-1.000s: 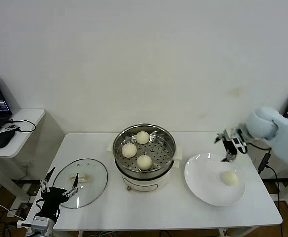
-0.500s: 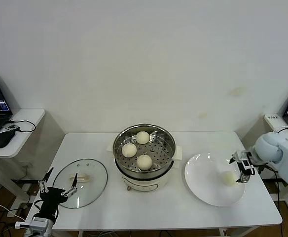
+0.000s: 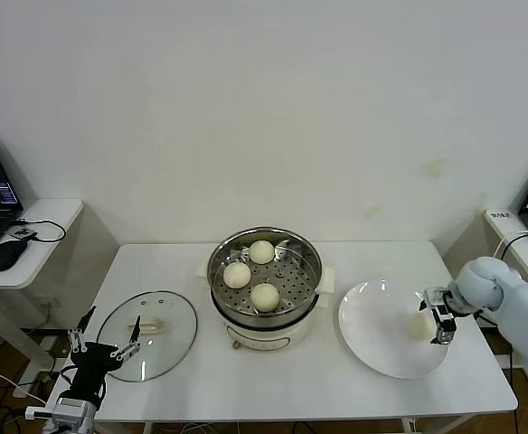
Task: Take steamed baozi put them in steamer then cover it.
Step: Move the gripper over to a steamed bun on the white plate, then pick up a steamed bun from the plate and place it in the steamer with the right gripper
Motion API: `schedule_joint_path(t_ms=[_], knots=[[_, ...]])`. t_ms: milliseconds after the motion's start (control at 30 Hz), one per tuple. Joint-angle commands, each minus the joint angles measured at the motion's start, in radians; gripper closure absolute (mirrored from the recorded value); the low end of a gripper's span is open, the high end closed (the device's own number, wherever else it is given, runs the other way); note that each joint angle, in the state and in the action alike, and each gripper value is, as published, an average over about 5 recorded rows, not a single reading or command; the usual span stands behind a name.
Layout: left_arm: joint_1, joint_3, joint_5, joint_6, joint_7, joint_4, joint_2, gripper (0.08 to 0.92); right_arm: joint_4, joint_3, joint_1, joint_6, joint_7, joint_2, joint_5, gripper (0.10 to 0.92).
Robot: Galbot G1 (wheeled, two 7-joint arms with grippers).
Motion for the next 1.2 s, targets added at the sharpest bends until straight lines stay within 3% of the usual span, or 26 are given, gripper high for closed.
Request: schedule_joint_path(t_ms=[33,400,767,1033,1200], knots=[[-0.001,0.0,0.0,0.0,0.0,0.0,-0.001,0.177,-0.036,0.018,-0.027,-0.008,0.005,0.034,-0.023,0.211],[-0.004,0.002,0.001,-0.001,-0.001,0.003,-0.003,0.177,-0.051,0.019,-0.016,-0.02,0.009,0.055,-0.022,0.324],[-0.005,0.005,0.001,0.0,-0.001,0.0,-0.005,0.177,-0.016,0.021,-0.002,-0.032,0.008,0.024,0.011,0.494],[-0.011,0.011,0.002,0.002,-0.001,-0.003,0.0,0.177,0.1,-0.098,0.185,-0.074,0.0,-0.077,0.151,0.518],[-0.016,0.018,0.002,0.003,0.0,-0.007,0.003,0.177,0.178,-0.33,0.496,-0.125,0.002,-0.097,0.318,0.513]])
